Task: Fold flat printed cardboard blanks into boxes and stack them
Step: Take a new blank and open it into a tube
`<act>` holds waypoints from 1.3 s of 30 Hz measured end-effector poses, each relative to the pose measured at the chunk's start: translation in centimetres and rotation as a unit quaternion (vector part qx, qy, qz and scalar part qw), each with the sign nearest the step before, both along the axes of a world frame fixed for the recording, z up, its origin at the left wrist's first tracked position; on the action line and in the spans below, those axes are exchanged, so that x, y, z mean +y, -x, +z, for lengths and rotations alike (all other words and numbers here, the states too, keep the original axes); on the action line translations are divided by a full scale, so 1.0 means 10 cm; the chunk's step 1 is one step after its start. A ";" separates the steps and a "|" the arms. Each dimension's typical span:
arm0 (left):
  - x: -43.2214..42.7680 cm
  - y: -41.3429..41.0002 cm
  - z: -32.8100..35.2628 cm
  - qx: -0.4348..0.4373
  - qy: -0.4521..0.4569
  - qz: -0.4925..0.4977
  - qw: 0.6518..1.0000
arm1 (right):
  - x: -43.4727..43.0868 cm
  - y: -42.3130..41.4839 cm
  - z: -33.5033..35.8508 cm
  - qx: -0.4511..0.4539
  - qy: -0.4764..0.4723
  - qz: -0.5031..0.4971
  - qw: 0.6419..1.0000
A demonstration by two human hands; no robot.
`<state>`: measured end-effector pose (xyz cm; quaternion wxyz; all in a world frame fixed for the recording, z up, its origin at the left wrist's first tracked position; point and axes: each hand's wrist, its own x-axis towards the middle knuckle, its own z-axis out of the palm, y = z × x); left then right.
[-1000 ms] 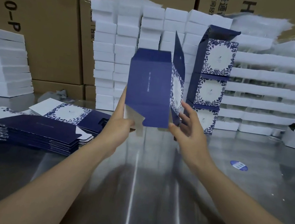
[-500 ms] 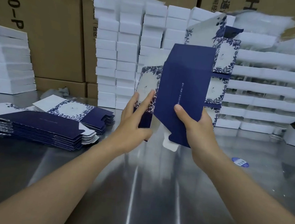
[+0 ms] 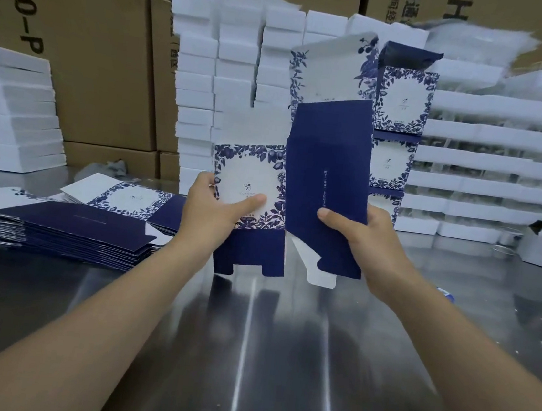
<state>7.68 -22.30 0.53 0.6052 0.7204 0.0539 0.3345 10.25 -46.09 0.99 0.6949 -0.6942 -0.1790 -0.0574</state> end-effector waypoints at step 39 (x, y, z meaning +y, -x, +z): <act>-0.07 0.14 0.16 0.093 0.245 -0.258 0.930 | -0.23 -0.04 0.16 0.141 -0.159 0.147 0.966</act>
